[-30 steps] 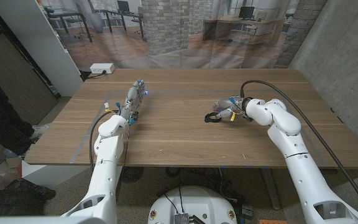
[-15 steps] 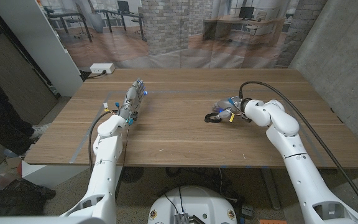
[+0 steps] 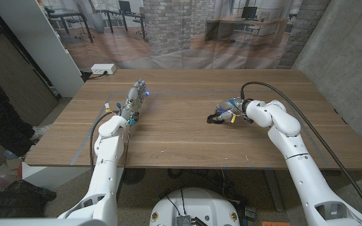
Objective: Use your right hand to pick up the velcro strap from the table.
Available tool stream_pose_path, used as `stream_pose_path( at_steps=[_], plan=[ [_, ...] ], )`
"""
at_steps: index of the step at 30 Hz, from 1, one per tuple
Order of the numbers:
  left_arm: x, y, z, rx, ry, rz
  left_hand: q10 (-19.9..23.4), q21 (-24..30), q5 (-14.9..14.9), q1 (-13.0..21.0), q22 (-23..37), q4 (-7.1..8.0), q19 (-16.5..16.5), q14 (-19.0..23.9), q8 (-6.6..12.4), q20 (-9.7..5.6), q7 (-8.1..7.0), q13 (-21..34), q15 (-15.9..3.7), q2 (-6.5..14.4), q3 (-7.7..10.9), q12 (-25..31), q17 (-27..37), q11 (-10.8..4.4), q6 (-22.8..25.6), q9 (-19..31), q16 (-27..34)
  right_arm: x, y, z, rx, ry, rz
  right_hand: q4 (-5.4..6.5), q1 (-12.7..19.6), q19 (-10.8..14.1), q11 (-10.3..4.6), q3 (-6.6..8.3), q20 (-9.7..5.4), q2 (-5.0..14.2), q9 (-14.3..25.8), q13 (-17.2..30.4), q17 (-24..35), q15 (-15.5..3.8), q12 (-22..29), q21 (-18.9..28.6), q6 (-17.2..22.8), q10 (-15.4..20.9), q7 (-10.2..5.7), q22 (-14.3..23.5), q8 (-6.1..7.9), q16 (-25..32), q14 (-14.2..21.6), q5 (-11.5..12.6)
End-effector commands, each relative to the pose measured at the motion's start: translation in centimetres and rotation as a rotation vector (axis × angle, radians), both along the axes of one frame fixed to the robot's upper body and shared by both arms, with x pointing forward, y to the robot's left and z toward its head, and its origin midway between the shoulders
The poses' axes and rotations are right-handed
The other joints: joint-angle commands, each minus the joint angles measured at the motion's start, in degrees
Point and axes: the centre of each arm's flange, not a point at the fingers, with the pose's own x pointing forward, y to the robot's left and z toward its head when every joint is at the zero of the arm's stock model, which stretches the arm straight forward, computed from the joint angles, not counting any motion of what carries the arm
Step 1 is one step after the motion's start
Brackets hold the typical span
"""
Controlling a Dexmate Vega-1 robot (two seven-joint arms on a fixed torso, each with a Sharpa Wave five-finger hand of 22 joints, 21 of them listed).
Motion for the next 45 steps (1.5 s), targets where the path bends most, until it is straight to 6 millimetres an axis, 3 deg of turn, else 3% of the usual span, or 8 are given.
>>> stream_pose_path(
  at_steps=[1, 10, 18, 19, 25, 33, 39, 45],
  plan=[
    [0.33, 0.04, 0.26, 0.002, -0.001, -0.001, -2.5, 0.0, 0.3, 0.2, 0.2, -0.14, -1.6, -9.0, -0.13, -0.13, -0.27, 0.1, -0.63, 4.9, -0.31, 0.0, 0.2, 0.01, -1.9, 0.3, -0.2, 0.17, 0.13, 0.04, 0.005, -0.028, 0.008, 0.01, 1.2, 0.9, 0.06, -0.31, -1.28, -0.09, 0.3, 0.2, 0.1, -0.70, 0.5, 0.5, 2.2, 1.2, 0.19, 0.2, 0.83, 0.3, 1.1, 0.3],
    [0.44, 0.04, 0.21, 0.000, 0.002, 0.000, -2.6, -0.1, 0.3, 0.2, 0.2, -0.15, -1.7, -9.2, -0.13, -0.15, -0.29, 0.1, -0.67, 4.9, -0.39, 0.0, 0.2, -0.07, -1.9, 0.3, -0.2, 0.21, 0.04, -0.05, 0.007, -0.042, 0.002, 0.12, 3.3, 2.2, 0.03, -0.98, -1.93, -0.30, 1.1, 0.3, 0.1, -1.07, 0.4, 0.6, 9.6, 3.4, 0.44, 0.2, 3.62, 0.4, 3.0, 0.6],
    [0.42, 0.14, 0.30, -0.004, -0.002, 0.003, -2.6, -0.1, 0.3, 0.2, 0.2, -0.14, -1.7, -9.2, -0.14, -0.13, -0.27, 0.1, -0.66, 4.9, -0.45, 0.0, 0.2, -0.03, -1.9, 0.3, -0.2, 0.27, 0.07, -0.13, 0.000, -0.053, 0.001, -0.17, 4.6, 2.6, -0.21, -1.38, -2.26, -0.93, 1.7, 0.3, 0.1, -1.45, 0.2, 0.5, 12.2, 4.2, 0.17, 0.2, 5.06, 0.3, 3.6, 0.9],
    [0.41, 0.16, 0.31, -0.004, -0.002, 0.004, -2.5, -0.1, 0.3, 0.2, 0.2, -0.14, -1.7, -9.2, -0.13, -0.14, -0.28, 0.1, -0.66, 4.8, -0.46, 0.0, 0.2, -0.05, -1.9, 0.3, -0.2, 0.27, 0.08, -0.14, -0.005, -0.055, 0.003, -0.35, 5.5, 2.7, -0.17, -1.57, -2.38, -1.38, 2.1, 0.3, 0.1, -1.51, 0.1, 0.5, 14.1, 4.6, -0.15, 0.2, 6.07, 0.3, 4.0, 1.0],
    [0.37, 0.25, 0.31, -0.005, -0.003, 0.006, -2.6, -0.2, 0.3, 0.2, 0.2, -0.14, -1.7, -9.2, -0.15, -0.14, -0.26, 0.1, -0.69, 4.8, -0.50, 0.0, 0.2, -0.08, -1.9, 0.3, -0.2, 0.23, 0.23, -0.29, -0.010, -0.069, 0.013, -0.57, 7.0, 3.1, -0.79, -1.71, -2.77, -1.82, 2.5, 0.4, 0.1, -1.93, 0.1, 0.5, 15.1, 5.1, -0.29, 0.2, 6.84, 0.2, 4.3, 1.3],
    [0.26, 0.35, 0.20, -0.009, -0.004, 0.006, -2.6, -0.2, 0.3, 0.2, 0.2, -0.15, -1.7, -9.2, -0.15, -0.22, -0.23, 0.1, -0.66, 4.8, -0.56, 0.0, 0.2, 0.04, -2.0, 0.3, -0.2, 0.07, 0.42, -0.36, -0.020, -0.097, 0.010, -0.64, 14.0, 4.4, -2.29, -1.58, -4.43, -1.22, 4.5, 0.4, 0.2, -3.87, 0.2, 0.6, 22.5, 8.1, -1.87, 0.3, 11.57, 0.4, 6.3, 1.8],
    [0.10, 0.52, 0.19, -0.011, -0.006, 0.010, -2.6, -0.3, 0.3, 0.2, 0.2, -0.15, -1.7, -9.2, -0.14, -0.18, -0.23, 0.1, -0.67, 4.8, -0.61, 0.0, 0.2, -0.10, -1.9, 0.3, -0.2, -0.09, 0.54, -0.56, -0.029, -0.118, 0.016, -0.86, 17.2, 4.8, -2.84, -1.55, -4.87, -1.14, 5.1, 0.5, 0.2, -4.60, 0.3, 0.7, 24.0, 9.5, -1.97, 0.3, 12.92, 0.5, 7.2, 1.9],
    [0.00, 0.57, 0.01, -0.011, -0.003, 0.009, -2.6, -0.3, 0.3, 0.2, 0.2, -0.15, -1.7, -9.2, -0.15, -0.17, -0.25, 0.1, -0.72, 4.8, -0.66, 0.0, 0.2, -0.03, -2.0, 0.3, -0.2, -0.28, 0.65, -0.67, -0.034, -0.142, 0.015, -0.98, 24.5, 5.9, -4.00, -0.43, -5.16, 0.78, 6.3, 0.5, 0.4, -5.53, 0.5, 0.9, 27.9, 11.9, -2.13, 0.3, 15.77, 0.7, 8.7, 1.5]
  ],
)
